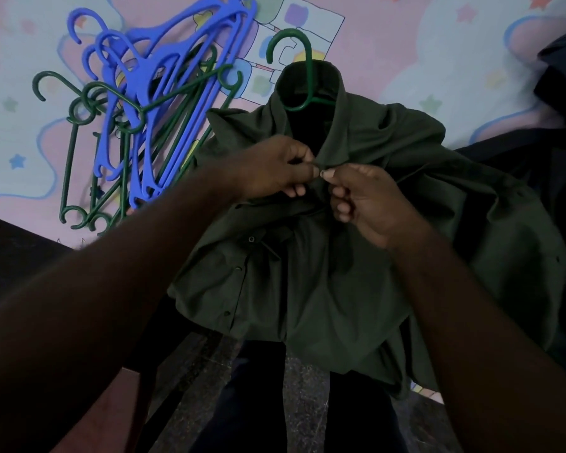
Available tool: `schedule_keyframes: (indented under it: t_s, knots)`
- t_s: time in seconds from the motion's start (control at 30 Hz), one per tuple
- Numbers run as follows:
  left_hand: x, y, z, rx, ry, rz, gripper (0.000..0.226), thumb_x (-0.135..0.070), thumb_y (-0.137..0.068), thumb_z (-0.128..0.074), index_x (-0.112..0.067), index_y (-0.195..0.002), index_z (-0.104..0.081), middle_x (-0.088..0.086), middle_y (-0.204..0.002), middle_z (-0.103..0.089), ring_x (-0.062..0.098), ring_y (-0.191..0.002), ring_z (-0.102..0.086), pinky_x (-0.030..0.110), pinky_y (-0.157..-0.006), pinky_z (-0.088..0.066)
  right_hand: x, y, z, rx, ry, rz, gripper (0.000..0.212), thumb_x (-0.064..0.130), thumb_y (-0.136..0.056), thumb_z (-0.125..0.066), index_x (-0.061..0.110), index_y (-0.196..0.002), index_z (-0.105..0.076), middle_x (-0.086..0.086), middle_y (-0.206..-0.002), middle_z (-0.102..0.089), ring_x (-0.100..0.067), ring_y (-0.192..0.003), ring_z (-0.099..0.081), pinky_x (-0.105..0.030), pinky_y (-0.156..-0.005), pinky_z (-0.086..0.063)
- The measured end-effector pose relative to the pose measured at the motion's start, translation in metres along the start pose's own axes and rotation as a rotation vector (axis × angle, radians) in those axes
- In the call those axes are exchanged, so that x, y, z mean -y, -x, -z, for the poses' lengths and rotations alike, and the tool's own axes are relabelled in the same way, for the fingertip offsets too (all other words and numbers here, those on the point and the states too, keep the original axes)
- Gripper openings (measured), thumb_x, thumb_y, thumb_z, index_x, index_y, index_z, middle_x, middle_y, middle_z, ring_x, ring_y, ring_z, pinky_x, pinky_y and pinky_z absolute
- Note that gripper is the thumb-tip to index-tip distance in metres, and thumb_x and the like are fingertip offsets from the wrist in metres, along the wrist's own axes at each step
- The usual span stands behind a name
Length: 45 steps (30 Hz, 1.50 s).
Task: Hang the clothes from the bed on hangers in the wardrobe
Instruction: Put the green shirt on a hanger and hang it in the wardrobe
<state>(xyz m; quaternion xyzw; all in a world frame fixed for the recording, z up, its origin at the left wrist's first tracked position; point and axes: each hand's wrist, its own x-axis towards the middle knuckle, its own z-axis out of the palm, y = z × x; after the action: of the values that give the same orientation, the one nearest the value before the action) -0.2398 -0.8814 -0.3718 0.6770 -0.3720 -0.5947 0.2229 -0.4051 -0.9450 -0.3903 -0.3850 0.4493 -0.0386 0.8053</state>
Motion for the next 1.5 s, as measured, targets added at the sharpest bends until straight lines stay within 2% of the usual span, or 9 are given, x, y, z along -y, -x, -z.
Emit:
schedule_keyframes:
  t_s: [0.2, 0.4, 0.5, 0.63, 0.8, 0.9, 1.03, 1.17, 1.5]
  knots:
    - [-0.032, -0.027, 0.034, -0.05, -0.159, -0.06, 0.008, -0.006, -0.089, -0.064, -0.001, -0.095, -0.062, 0.006, -0.073, -0.064, 0.005, -0.059, -0.061, 0.021, -0.062, -0.054, 0.028, -0.019, 0.002, -0.021, -0.071, 0.055, 0.026, 0.012, -0.096, -0.052, 0.018, -0.071, -0.051, 0.007, -0.055, -0.042, -0.007, -0.042, -0.032, -0.019, -0.041, -0.023]
    - [-0.006, -0.051, 0.017, -0.915, -0.201, -0.166, 0.04, -0.018, -0.085, -0.064, -0.008, -0.121, -0.051, 0.009, -0.116, -0.049, 0.018, -0.096, -0.053, 0.019, -0.081, -0.044, 0.029, -0.055, 0.017, -0.502, 0.343, 0.361, 0.006, 0.013, -0.087, -0.06, 0.015, -0.082, -0.062, -0.002, -0.072, -0.065, -0.01, -0.059, -0.059, -0.025, -0.057, -0.051]
    - [0.027, -0.047, -0.016, -0.697, -0.179, 0.014, 0.038, -0.023, -0.087, -0.068, -0.006, -0.118, -0.057, 0.012, -0.114, -0.061, 0.024, -0.104, -0.058, 0.027, -0.089, -0.044, 0.01, -0.057, 0.036, -0.546, 0.768, 0.395, 0.011, 0.017, -0.084, -0.065, 0.012, -0.093, -0.066, -0.004, -0.092, -0.069, -0.016, -0.086, -0.065, -0.031, -0.085, -0.052]
    - [0.07, -0.026, -0.061, -0.269, -0.542, 0.087, 0.044, -0.027, -0.088, -0.066, -0.009, -0.126, -0.055, 0.015, -0.123, -0.058, 0.033, -0.112, -0.057, 0.04, -0.093, -0.047, -0.017, -0.052, 0.047, -0.459, 1.188, 0.464, 0.033, 0.015, -0.082, -0.067, 0.008, -0.114, -0.062, -0.017, -0.116, -0.059, -0.036, -0.112, -0.053, -0.043, -0.097, -0.041]
    - [0.073, -0.006, -0.089, -0.285, -0.77, 0.043, 0.029, -0.025, -0.093, -0.049, -0.014, -0.118, -0.058, 0.009, -0.119, -0.056, 0.033, -0.107, -0.058, 0.04, -0.083, -0.049, -0.013, -0.057, 0.044, -0.614, 1.46, 0.589, 0.049, 0.027, -0.084, -0.064, 0.017, -0.131, -0.054, -0.011, -0.135, -0.049, -0.033, -0.125, -0.043, -0.044, -0.099, -0.03]
    - [0.075, -0.003, -0.096, -0.152, -0.804, 0.061, 0.035, -0.035, -0.092, -0.052, -0.013, -0.118, -0.061, 0.009, -0.123, -0.057, 0.031, -0.113, -0.057, 0.039, -0.09, -0.05, 0.0, -0.07, 0.043, -0.572, 1.618, 0.47, 0.032, 0.031, -0.092, -0.056, 0.019, -0.12, -0.06, -0.008, -0.123, -0.061, -0.031, -0.121, -0.045, -0.043, -0.099, -0.026]
    - [0.069, -0.017, -0.085, -0.346, -0.556, 0.055, 0.029, -0.031, -0.092, -0.053, -0.01, -0.105, -0.067, 0.013, -0.108, -0.068, 0.033, -0.102, -0.063, 0.04, -0.083, -0.051, 0.001, -0.077, 0.046, -0.414, 1.488, 0.444, 0.019, 0.019, -0.094, -0.05, 0.011, -0.103, -0.065, -0.015, -0.105, -0.068, -0.038, -0.1, -0.06, -0.043, -0.087, -0.042]
    - [0.054, -0.045, -0.066, -0.635, -0.173, 0.039, 0.026, -0.013, -0.091, -0.058, -0.005, -0.114, -0.066, 0.015, -0.111, -0.07, 0.03, -0.104, -0.065, 0.035, -0.091, -0.049, -0.019, -0.067, 0.04, -0.388, 1.259, 0.466, 0.024, 0.014, -0.093, -0.053, 0.007, -0.113, -0.065, -0.018, -0.109, -0.069, -0.037, -0.102, -0.063, -0.042, -0.088, -0.046]
    - [0.059, -0.092, -0.071, -0.622, -0.176, 0.16, 0.015, -0.017, -0.088, -0.059, -0.012, -0.1, -0.067, 0.011, -0.1, -0.069, 0.029, -0.094, -0.064, 0.033, -0.075, -0.049, -0.043, -0.071, 0.037, -0.425, 1.093, 0.317, 0.02, 0.022, -0.091, -0.059, 0.011, -0.103, -0.072, -0.01, -0.104, -0.073, -0.027, -0.099, -0.066, -0.032, -0.084, -0.047]
